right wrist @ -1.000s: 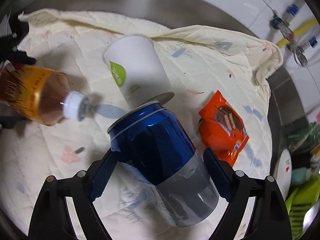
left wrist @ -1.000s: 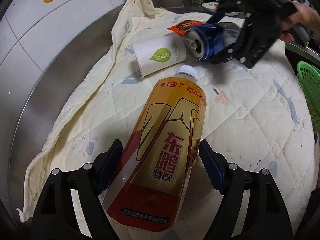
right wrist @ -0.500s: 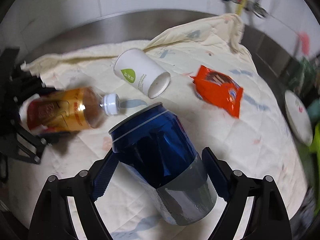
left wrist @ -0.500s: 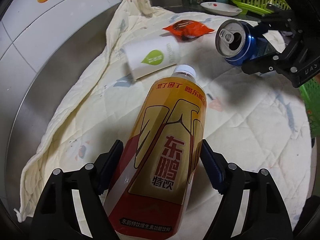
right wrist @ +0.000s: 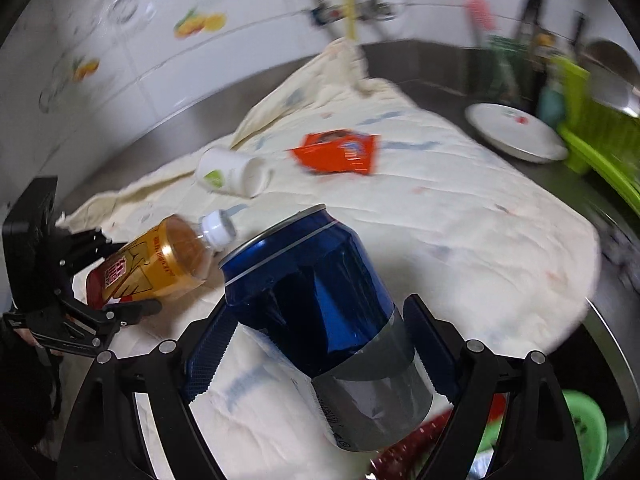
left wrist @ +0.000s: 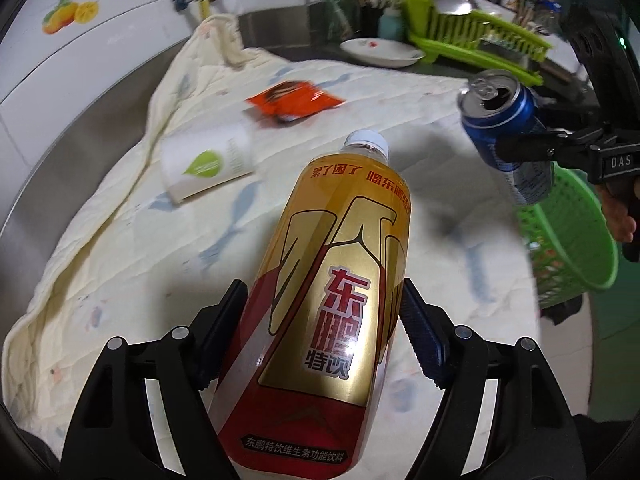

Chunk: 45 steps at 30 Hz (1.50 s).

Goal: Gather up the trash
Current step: 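Carry the blue can into the green basket and open the right gripper while the left carries the bottle, then lower the Dongpeng bottle into the green basket and open the left gripper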

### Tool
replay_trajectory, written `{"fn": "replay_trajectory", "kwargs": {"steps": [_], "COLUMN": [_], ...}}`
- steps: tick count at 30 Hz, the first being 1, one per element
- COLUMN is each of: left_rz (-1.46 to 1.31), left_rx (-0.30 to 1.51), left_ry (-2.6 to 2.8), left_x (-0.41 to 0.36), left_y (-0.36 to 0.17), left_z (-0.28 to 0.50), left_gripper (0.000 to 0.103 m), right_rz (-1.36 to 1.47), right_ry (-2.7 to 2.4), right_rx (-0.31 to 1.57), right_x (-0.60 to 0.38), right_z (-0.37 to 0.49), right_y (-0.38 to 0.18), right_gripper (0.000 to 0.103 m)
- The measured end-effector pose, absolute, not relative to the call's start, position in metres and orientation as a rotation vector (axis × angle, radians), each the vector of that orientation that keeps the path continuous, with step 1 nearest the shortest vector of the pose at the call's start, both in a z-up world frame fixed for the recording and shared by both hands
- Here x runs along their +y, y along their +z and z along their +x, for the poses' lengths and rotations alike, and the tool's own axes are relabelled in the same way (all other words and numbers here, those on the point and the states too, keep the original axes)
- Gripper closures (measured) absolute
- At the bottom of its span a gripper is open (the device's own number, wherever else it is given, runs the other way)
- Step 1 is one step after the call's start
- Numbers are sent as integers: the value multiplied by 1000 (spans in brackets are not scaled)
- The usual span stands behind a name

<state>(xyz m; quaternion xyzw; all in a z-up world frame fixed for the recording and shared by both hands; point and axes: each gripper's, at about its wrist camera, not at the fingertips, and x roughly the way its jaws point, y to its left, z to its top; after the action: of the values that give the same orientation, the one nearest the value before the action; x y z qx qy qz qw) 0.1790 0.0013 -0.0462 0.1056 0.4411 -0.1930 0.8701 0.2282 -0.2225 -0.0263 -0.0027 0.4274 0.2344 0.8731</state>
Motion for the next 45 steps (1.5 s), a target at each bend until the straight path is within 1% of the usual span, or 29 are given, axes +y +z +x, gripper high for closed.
{"fn": "replay_trajectory", "kwargs": {"steps": [4,8,15,23,26,32,38,45], "left_rz": [219,221,259,304,318,363,475,525], "left_rx": [897,886,858,858,871,892,900,922], "left_ry": [-475,-552,-666,-750,-785,-850,-874,-875], "left_x": [-24,-57,-120,-189,-217,-270,-324,-356], "left_y": [-40,-36,-29,-27,-31,-42,-59,-74], "left_z": [173,168,156,143,140,133,127,129], "left_gripper": [29,29,29,29,29,29,28,27], "right_rz": [27,37,75,138,168,209,245,260], "right_ry": [353,200,-25,-129,-123,-118,-105,-103], "right_rx": [889,916,1011,1065,1044,976,909,871], "right_x": [-281,-339,-417,-462,-471,-482,-485,-489], "right_z": [205,180,137,105,97,77,48,28], "right_y": [-24,-34,-84,-124,-122,-103,-85,-76], "right_gripper": [22,22,22,21,18,17,16,16]}}
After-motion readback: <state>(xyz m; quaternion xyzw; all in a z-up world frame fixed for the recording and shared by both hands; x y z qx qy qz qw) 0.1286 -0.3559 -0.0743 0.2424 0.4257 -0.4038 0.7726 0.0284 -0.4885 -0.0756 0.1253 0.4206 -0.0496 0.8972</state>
